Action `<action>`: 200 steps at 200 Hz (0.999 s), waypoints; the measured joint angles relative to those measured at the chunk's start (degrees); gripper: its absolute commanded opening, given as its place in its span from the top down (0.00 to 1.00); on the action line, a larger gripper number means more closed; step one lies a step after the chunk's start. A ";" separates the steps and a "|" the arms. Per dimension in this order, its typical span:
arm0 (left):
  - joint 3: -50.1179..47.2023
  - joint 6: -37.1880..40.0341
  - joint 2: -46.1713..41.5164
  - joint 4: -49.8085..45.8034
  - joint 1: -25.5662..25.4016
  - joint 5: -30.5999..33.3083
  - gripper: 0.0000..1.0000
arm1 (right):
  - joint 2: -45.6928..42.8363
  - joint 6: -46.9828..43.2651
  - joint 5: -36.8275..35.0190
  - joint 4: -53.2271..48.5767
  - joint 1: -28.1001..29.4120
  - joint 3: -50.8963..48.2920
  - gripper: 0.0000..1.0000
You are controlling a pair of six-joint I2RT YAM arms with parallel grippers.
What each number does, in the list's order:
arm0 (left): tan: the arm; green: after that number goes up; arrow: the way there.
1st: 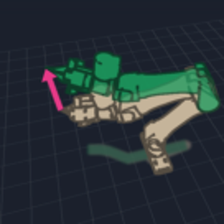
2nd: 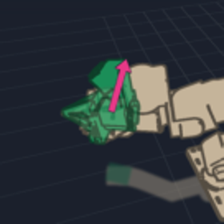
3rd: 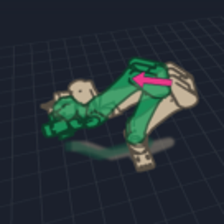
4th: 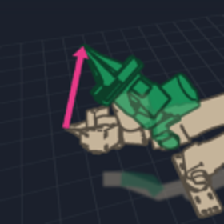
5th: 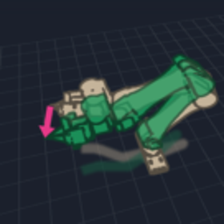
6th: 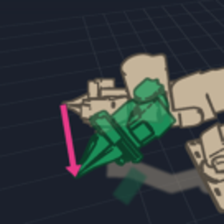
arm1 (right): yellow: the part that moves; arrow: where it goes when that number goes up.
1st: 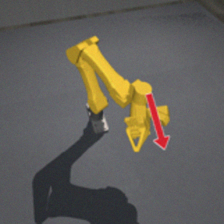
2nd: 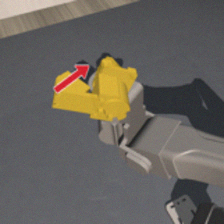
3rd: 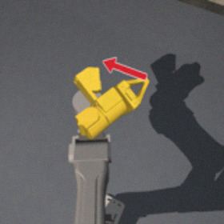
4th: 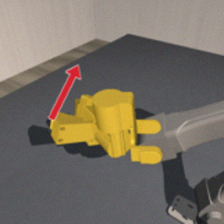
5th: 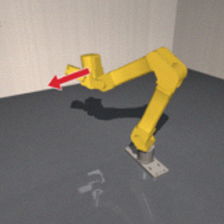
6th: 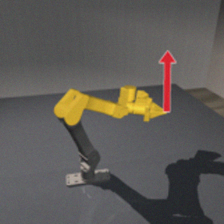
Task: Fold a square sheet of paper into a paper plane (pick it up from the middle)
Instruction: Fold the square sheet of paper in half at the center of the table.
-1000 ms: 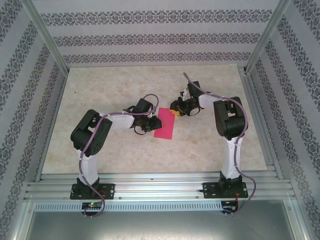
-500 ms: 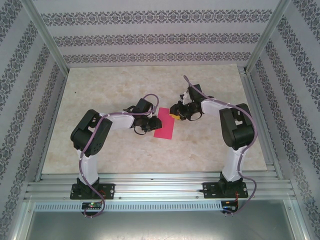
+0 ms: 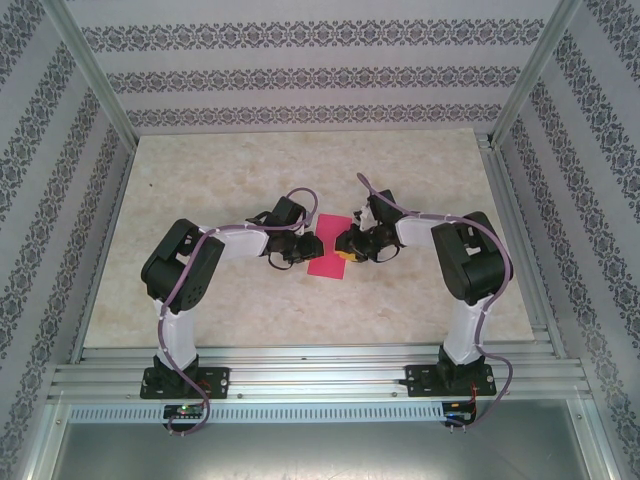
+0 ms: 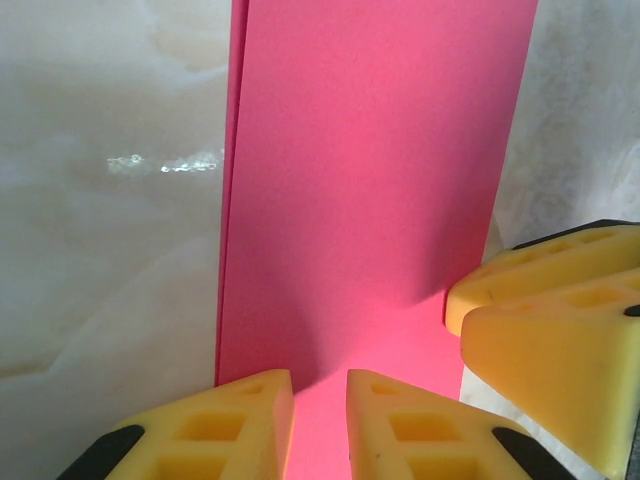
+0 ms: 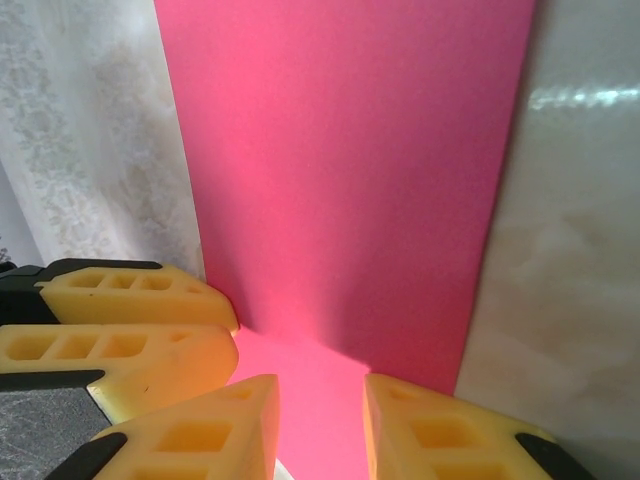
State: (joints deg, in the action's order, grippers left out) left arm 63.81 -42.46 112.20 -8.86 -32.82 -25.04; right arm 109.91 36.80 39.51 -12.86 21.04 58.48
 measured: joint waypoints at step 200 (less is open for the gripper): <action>0.02 0.00 0.00 -0.02 0.00 0.00 0.75 | -7.45 4.66 0.61 6.38 5.97 -11.98 0.73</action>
State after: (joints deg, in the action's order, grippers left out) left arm 63.83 -42.46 112.20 -8.88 -32.82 -25.04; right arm 102.45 41.45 40.12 -6.48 27.00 46.50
